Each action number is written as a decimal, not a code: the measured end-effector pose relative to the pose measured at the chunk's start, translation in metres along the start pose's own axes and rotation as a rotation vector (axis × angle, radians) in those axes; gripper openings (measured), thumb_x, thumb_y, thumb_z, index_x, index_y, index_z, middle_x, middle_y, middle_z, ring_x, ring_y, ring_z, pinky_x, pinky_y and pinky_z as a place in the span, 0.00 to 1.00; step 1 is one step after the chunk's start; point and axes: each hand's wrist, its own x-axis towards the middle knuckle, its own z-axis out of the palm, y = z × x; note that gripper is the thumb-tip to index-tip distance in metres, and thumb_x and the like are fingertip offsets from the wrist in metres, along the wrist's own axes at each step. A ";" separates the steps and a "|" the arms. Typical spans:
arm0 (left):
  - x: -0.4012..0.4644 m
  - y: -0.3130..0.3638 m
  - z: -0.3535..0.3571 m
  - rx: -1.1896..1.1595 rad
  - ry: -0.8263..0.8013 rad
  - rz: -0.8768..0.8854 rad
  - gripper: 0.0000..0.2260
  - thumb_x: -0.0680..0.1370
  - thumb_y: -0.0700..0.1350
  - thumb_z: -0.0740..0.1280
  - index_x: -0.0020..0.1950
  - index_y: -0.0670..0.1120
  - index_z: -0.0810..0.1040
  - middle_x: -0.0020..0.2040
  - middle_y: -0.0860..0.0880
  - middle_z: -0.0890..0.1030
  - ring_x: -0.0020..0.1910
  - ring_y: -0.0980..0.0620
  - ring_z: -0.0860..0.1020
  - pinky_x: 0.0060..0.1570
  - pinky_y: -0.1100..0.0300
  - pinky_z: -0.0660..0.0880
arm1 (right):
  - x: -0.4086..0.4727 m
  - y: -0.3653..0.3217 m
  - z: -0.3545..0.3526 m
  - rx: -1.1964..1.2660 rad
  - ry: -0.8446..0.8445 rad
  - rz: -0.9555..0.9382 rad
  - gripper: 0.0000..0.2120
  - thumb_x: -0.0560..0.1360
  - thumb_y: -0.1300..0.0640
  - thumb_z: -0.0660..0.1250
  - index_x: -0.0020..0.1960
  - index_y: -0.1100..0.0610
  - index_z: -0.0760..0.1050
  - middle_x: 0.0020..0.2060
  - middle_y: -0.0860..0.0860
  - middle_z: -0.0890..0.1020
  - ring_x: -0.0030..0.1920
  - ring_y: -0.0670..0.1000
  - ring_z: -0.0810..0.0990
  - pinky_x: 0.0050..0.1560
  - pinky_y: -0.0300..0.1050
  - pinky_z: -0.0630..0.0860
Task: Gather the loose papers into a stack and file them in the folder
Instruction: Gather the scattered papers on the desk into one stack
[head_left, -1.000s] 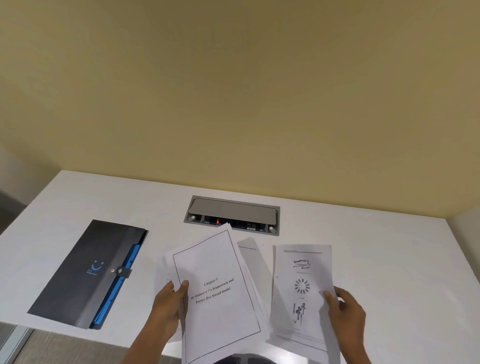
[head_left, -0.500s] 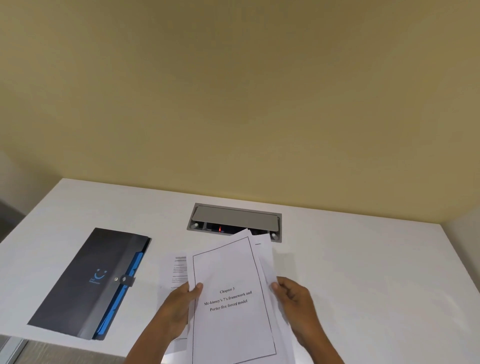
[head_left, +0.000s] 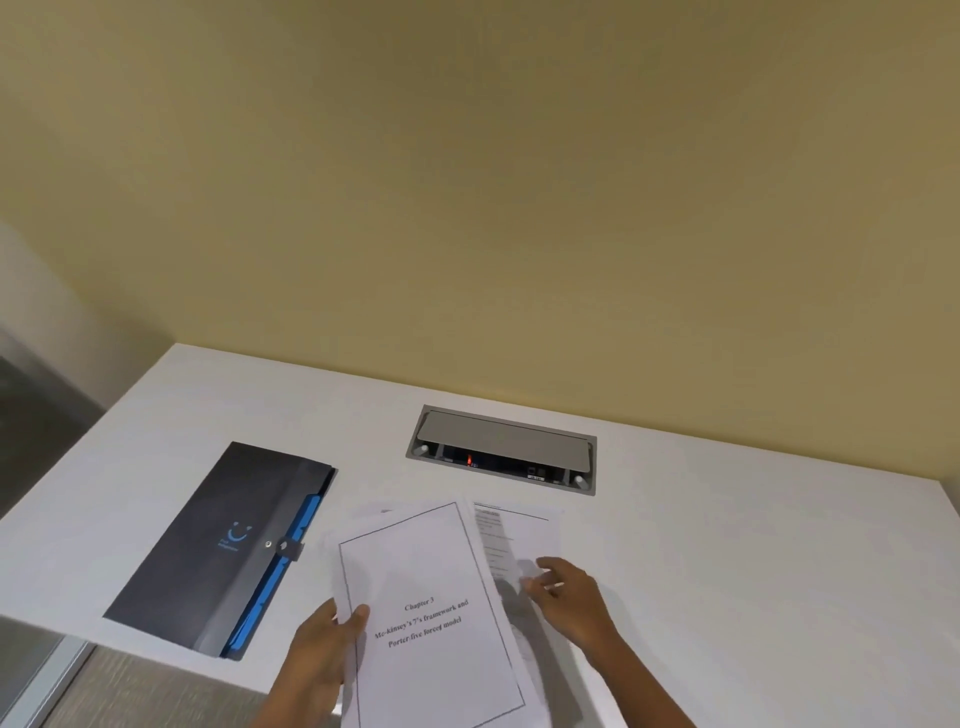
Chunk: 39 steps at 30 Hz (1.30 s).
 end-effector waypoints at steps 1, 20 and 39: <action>0.005 -0.005 -0.010 -0.017 0.022 -0.029 0.12 0.80 0.46 0.71 0.62 0.43 0.77 0.54 0.41 0.85 0.54 0.37 0.84 0.57 0.36 0.81 | 0.015 0.007 0.000 -0.133 -0.007 0.001 0.25 0.75 0.42 0.75 0.69 0.48 0.76 0.60 0.47 0.84 0.62 0.51 0.83 0.65 0.50 0.79; 0.000 -0.073 -0.099 0.006 0.305 -0.007 0.19 0.79 0.48 0.73 0.67 0.41 0.80 0.61 0.40 0.84 0.63 0.39 0.80 0.69 0.46 0.71 | 0.101 0.042 0.029 -1.018 0.045 -0.118 0.67 0.67 0.26 0.71 0.83 0.65 0.39 0.84 0.57 0.48 0.84 0.58 0.50 0.75 0.67 0.60; -0.008 -0.034 -0.049 -0.368 0.147 0.037 0.06 0.84 0.37 0.62 0.57 0.41 0.79 0.51 0.40 0.86 0.49 0.39 0.84 0.45 0.50 0.82 | 0.012 0.038 0.023 -0.103 0.457 0.152 0.09 0.78 0.61 0.72 0.41 0.53 0.75 0.41 0.52 0.80 0.42 0.57 0.75 0.45 0.50 0.75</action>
